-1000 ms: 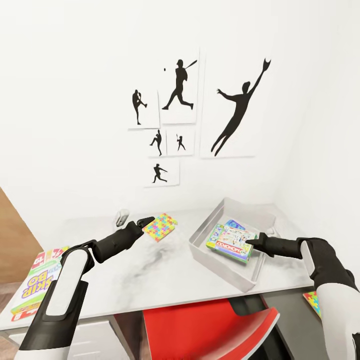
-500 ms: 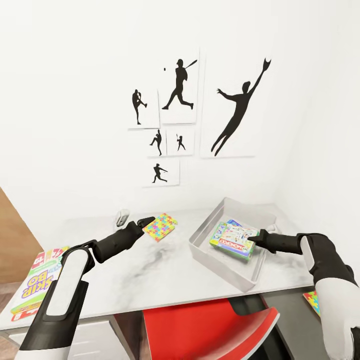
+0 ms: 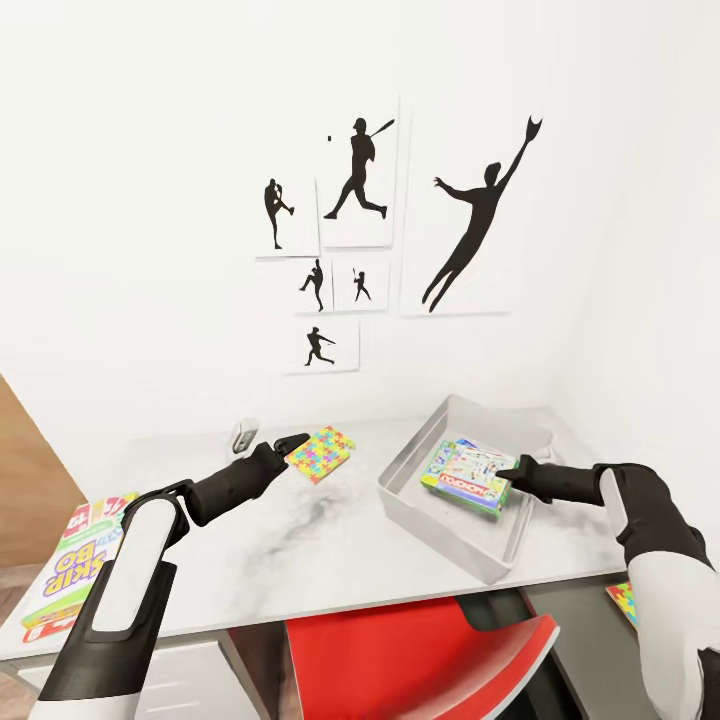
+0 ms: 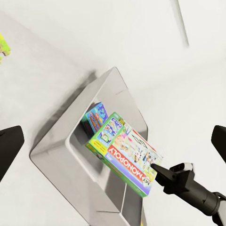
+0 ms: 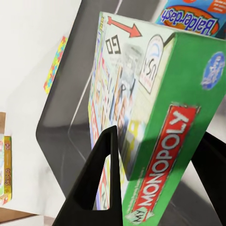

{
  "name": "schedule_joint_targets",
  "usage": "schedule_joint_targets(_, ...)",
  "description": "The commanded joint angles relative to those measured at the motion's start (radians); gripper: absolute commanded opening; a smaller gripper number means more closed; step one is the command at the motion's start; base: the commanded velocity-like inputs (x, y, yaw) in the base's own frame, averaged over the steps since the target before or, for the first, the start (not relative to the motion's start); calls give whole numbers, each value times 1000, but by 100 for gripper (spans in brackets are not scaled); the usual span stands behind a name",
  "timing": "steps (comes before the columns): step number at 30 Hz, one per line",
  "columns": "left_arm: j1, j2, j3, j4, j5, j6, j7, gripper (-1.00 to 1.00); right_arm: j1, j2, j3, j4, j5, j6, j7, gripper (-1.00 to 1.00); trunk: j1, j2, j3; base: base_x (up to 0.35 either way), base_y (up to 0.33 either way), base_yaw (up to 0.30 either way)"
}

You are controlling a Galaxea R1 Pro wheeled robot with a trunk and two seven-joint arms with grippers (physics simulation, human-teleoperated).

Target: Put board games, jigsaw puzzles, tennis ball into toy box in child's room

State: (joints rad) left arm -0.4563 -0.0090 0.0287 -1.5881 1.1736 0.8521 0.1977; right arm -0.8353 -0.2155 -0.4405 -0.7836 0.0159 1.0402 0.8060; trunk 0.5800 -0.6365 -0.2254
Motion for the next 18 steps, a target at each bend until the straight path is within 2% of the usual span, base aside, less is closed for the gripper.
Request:
schedule_joint_targets(1,-1,-1,2,-1,11,5,9,100,-1,1,-3,0,1,7,2,-100,0,-1,-2,0,0,0)
schedule_joint_targets(18,-1,0,2,-1,11,5,9,100,-2,20,-4,1,1,7,1,-100,0,-1,-22,0,0,0)
